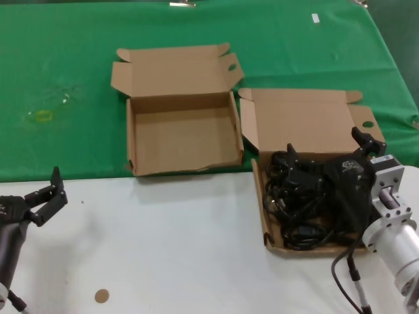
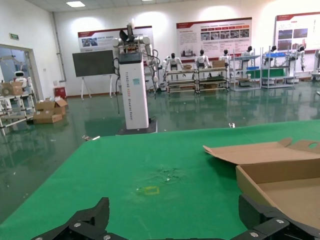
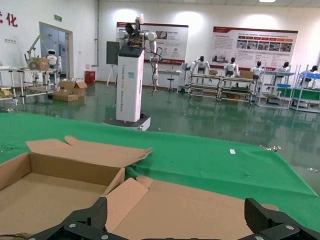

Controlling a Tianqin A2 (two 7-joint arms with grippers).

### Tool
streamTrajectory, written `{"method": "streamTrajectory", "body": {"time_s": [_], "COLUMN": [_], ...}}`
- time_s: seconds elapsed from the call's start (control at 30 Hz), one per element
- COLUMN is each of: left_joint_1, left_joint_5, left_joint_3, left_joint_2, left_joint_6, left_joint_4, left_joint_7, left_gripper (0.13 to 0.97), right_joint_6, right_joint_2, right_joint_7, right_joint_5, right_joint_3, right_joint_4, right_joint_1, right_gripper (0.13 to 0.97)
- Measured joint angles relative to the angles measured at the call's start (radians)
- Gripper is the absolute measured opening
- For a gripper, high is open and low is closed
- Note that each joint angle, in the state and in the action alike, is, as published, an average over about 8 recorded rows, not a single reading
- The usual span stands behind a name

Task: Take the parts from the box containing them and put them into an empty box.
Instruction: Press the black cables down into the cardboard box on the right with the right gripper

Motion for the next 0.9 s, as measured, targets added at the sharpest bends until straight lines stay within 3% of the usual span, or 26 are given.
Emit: {"method": "streamTrajectory", "body": {"time_s": [0.27,0.4,0.7,0.9], "left_joint_1": [0.0,0.0,0.0,0.0], "left_joint_5": [0.0,0.0,0.0,0.0], "left_joint_3": [0.0,0.0,0.0,0.0], "left_joint_2": [0.0,0.0,0.0,0.0], "left_joint_6": [0.0,0.0,0.0,0.0], "left_joint_4": [0.0,0.0,0.0,0.0], "left_joint_7": [0.0,0.0,0.0,0.0], "left_gripper": [0.831,0.831,0.656,0.487], "right_joint_6": [0.0,0.0,0.001,0.017], "right_joint_2": [0.0,0.0,0.002,0.02], "right_joint_7": [0.0,0.0,0.001,0.009], "right_joint_5": [0.0,0.0,0.0,0.007], "right_joint_3": [0.0,0.0,-0.002,-0.023], "right_joint_4": [0.0,0.0,0.0,-0.001], "right_joint_1": [0.0,0.0,0.0,0.003], "right_gripper": [0.966,0.966,0.966,0.966]}}
